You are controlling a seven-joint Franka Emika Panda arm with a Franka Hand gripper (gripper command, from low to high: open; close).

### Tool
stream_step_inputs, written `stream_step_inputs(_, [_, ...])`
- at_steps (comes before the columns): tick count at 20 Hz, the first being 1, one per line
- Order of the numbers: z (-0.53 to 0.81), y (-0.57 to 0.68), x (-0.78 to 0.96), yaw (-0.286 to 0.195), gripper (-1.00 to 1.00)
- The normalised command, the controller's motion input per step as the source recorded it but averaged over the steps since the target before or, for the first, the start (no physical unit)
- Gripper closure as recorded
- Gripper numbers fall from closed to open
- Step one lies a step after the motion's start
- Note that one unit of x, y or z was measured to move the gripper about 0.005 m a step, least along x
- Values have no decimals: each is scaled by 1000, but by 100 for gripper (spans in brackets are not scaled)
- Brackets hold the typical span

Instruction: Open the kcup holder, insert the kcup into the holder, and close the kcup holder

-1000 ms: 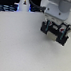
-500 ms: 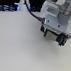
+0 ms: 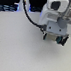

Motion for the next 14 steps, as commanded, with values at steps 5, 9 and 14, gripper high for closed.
stream_step_inputs(5, [16,446,-548,106,-100])
stream_step_inputs(9, [21,508,-544,96,-100])
stream_step_inputs(14, [51,524,-576,92,-100])
